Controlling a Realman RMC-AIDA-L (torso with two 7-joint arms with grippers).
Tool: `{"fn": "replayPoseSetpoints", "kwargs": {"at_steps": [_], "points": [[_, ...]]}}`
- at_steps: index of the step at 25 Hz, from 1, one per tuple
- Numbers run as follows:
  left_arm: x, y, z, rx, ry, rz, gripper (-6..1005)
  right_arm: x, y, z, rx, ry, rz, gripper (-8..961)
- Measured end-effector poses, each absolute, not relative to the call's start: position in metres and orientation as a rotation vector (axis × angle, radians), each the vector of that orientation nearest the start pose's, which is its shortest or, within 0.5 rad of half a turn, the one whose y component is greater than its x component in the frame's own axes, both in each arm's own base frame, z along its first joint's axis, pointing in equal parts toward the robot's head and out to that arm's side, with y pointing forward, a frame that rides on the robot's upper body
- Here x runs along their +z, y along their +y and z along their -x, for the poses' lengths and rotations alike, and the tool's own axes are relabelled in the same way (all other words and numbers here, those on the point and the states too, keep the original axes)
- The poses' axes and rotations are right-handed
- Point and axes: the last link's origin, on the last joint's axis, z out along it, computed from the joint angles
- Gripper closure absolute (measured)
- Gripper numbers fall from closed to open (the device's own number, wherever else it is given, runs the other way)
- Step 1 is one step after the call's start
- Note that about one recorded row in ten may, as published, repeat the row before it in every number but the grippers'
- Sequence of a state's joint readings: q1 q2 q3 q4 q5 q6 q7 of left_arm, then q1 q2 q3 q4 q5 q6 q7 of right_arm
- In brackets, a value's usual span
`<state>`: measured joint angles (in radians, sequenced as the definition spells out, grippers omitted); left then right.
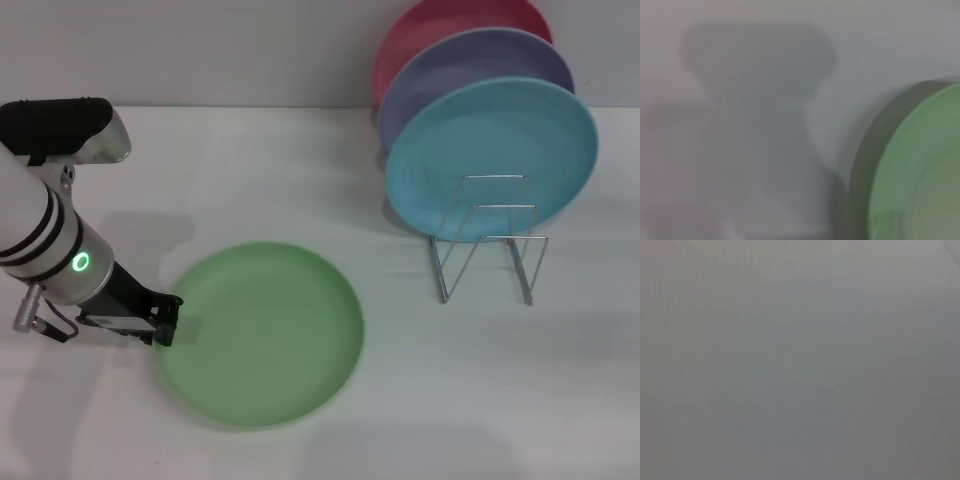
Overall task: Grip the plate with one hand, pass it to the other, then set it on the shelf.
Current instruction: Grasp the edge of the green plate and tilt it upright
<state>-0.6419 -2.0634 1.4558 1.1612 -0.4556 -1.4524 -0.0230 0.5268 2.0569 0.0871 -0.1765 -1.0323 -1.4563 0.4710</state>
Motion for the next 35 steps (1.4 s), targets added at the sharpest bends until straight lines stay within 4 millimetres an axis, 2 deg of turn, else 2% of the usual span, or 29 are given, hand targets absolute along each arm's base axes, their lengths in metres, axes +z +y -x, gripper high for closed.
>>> {"fn": "replayPoseSetpoints", "kwargs": {"at_steps": [9, 19, 28, 35], "points": [[-0.020, 0.362, 0.211, 0.485, -1.560, 2.091, 909, 0.130, 0.331, -0.349, 0.986, 0.386, 1.004, 256], [-0.022, 0.361, 0.209, 0.468, -1.529, 2.143, 956, 0.129, 0.328, -0.351, 0.982, 0.389, 1.000, 256], [-0.020, 0.370, 0.209, 0.358, -1.509, 2.134, 962, 0.130, 0.325, -0.352, 0.983, 0.385, 0.996, 256], [-0.022, 0.383, 0.205, 0.167, -1.461, 2.139, 966, 0.128, 0.324, -0.351, 0.990, 0.379, 1.000, 256]]}}
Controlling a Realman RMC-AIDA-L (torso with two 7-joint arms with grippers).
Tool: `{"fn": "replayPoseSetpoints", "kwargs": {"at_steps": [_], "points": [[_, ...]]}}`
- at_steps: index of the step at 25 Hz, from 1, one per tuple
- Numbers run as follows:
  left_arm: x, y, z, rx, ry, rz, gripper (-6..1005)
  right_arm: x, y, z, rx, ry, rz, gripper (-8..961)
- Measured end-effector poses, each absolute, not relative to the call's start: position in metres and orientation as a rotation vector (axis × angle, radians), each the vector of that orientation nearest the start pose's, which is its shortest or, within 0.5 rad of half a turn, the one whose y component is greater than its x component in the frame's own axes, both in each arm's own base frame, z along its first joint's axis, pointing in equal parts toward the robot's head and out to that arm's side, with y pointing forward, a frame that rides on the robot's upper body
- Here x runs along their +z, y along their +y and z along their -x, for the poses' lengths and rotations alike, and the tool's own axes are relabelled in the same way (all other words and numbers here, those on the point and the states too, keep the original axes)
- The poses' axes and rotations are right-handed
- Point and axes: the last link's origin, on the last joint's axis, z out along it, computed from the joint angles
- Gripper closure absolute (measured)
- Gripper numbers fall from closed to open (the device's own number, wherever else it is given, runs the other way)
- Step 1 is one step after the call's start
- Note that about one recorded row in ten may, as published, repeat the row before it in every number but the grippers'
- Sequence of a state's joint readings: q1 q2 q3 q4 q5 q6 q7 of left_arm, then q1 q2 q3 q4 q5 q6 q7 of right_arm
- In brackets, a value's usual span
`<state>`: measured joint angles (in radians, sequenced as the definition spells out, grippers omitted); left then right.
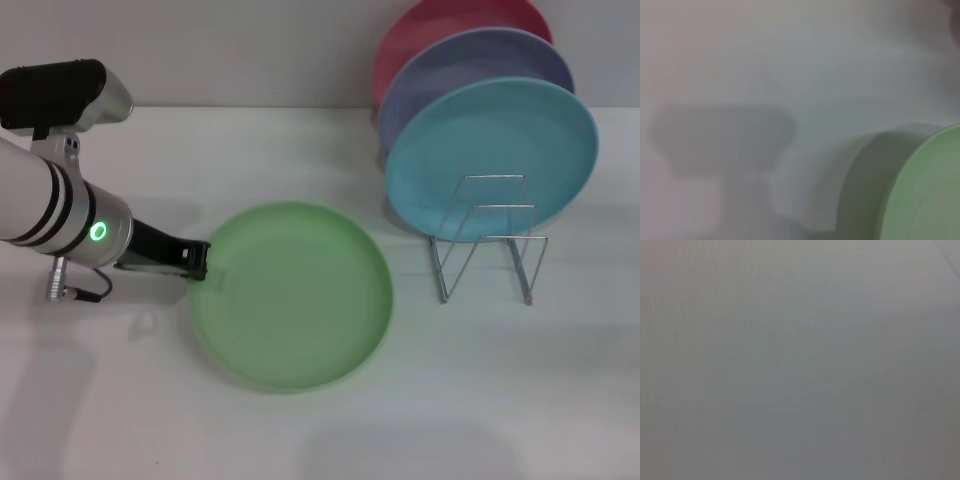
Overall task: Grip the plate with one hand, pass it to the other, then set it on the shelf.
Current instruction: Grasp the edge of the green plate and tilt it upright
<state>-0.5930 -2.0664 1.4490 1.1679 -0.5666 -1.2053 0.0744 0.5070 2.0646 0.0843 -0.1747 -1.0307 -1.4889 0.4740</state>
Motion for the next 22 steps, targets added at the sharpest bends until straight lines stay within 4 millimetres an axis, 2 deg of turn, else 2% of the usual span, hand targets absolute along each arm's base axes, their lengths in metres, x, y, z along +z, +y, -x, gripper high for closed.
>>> {"fn": "replayPoseSetpoints", "kwargs": {"at_steps": [9, 22], "points": [[-0.017, 0.391, 0.214, -0.038, -1.397, 2.129, 966, 0.126, 0.325, -0.350, 0.990, 0.385, 1.010, 256], [0.003, 0.402, 0.242, -0.356, -1.193, 1.927, 964, 0.121, 0.324, -0.351, 0.980, 0.402, 1.016, 257]]}}
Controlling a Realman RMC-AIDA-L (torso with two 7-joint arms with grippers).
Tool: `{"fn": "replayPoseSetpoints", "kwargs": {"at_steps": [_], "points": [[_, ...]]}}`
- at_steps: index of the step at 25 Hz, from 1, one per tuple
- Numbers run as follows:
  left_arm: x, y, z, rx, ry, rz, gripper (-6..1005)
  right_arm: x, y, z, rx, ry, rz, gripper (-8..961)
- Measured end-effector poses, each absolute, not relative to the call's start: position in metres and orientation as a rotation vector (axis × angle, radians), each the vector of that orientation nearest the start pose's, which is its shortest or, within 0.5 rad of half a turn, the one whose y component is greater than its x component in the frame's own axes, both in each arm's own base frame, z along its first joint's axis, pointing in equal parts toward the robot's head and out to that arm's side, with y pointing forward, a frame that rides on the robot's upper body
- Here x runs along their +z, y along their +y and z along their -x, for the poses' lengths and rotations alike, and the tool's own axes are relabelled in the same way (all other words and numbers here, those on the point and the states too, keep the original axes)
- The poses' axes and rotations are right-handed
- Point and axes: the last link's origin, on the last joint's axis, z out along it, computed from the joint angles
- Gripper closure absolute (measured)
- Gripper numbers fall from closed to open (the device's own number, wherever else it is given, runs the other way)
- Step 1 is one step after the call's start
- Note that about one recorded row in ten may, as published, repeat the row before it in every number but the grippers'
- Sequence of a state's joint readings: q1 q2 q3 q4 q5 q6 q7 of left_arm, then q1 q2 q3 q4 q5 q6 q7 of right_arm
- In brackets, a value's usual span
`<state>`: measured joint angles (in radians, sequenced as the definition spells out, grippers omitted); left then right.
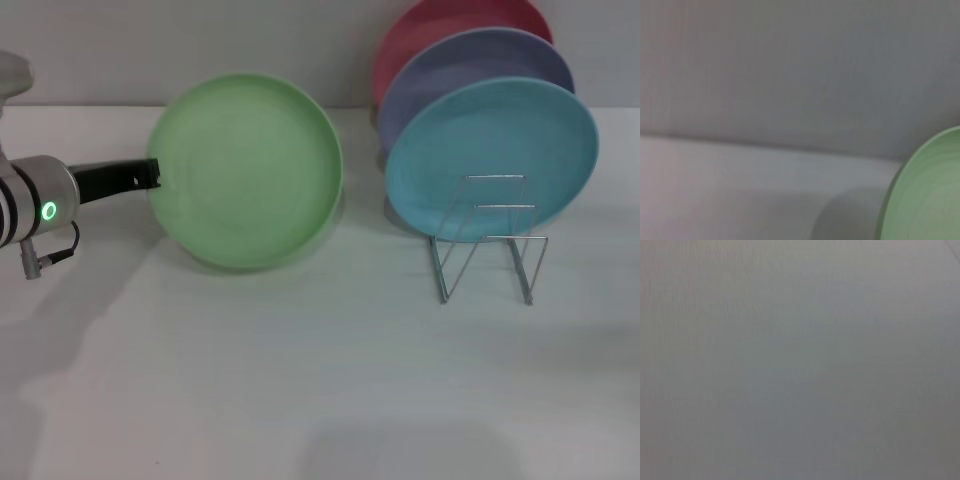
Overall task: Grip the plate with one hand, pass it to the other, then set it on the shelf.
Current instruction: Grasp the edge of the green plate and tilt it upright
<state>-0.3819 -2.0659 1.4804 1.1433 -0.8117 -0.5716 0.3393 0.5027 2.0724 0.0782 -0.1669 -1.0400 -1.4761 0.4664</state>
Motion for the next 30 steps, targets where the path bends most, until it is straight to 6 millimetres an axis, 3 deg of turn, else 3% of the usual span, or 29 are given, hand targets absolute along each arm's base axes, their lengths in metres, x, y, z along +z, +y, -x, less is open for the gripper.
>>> {"fn": "replayPoseSetpoints", "kwargs": {"at_steps": [9, 24, 30], "points": [[-0.003, 0.397, 0.251, -0.452, -1.000, 1.827, 962, 0.115, 0.325, -0.353, 0.968, 0.428, 1.032, 257], [-0.024, 0.371, 0.213, -0.672, -0.551, 1.687, 960, 0.113, 0.322, -0.358, 0.952, 0.451, 1.030, 257], [-0.036, 0.358, 0.215, -0.817, -0.498, 1.722, 959, 0.114, 0.321, -0.359, 0.949, 0.449, 1.029, 256]]}}
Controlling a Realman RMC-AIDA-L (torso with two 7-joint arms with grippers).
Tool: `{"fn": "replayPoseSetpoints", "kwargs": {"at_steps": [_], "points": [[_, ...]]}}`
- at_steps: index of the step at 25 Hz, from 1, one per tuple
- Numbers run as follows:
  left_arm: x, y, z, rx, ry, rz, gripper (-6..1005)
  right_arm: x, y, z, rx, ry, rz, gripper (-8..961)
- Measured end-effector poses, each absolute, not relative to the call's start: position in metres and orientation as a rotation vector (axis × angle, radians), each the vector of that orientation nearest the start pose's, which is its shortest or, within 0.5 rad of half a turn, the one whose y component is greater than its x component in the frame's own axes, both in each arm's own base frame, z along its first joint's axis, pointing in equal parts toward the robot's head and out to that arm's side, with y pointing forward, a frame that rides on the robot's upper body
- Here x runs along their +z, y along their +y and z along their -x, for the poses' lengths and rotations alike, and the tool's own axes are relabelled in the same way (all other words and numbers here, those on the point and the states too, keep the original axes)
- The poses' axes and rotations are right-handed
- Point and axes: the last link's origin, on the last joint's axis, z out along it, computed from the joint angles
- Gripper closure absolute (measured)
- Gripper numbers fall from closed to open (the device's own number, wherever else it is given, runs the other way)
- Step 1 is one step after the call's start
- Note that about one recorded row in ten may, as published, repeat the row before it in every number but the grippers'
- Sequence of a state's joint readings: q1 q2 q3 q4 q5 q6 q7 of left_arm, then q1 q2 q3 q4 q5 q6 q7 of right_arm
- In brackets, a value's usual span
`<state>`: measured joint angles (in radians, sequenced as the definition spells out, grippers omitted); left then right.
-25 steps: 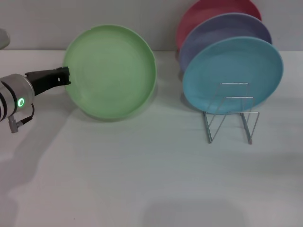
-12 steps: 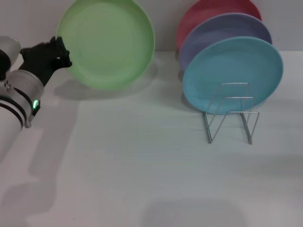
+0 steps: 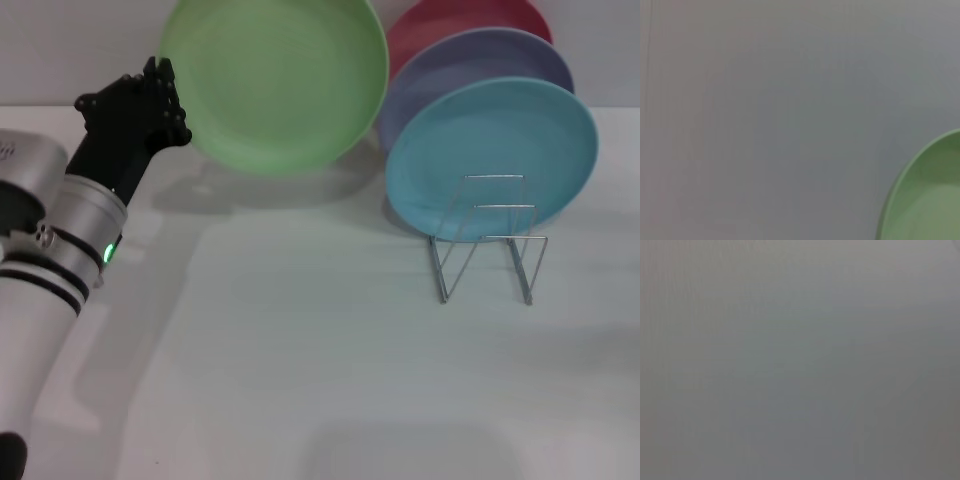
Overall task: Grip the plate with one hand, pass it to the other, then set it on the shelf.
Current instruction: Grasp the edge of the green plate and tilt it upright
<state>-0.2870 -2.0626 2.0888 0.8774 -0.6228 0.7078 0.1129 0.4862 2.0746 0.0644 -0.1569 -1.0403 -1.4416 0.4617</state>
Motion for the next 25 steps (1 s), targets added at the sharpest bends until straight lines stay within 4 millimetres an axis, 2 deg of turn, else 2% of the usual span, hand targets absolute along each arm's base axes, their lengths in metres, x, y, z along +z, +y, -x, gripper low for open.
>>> {"fn": "replayPoseSetpoints", "kwargs": {"at_steps": [9, 19, 25], "points": [[-0.032, 0.348, 0.247, -0.896, -0.584, 1.698, 958, 0.115, 0.321, -0.359, 0.946, 0.443, 1.036, 255], [-0.033, 0.321, 0.284, -0.931, -0.626, 1.695, 956, 0.114, 0.323, -0.358, 0.942, 0.437, 1.055, 256], [-0.035, 0.318, 0.294, -0.903, -0.642, 1.696, 955, 0.113, 0.326, -0.356, 0.941, 0.440, 1.069, 256]]}}
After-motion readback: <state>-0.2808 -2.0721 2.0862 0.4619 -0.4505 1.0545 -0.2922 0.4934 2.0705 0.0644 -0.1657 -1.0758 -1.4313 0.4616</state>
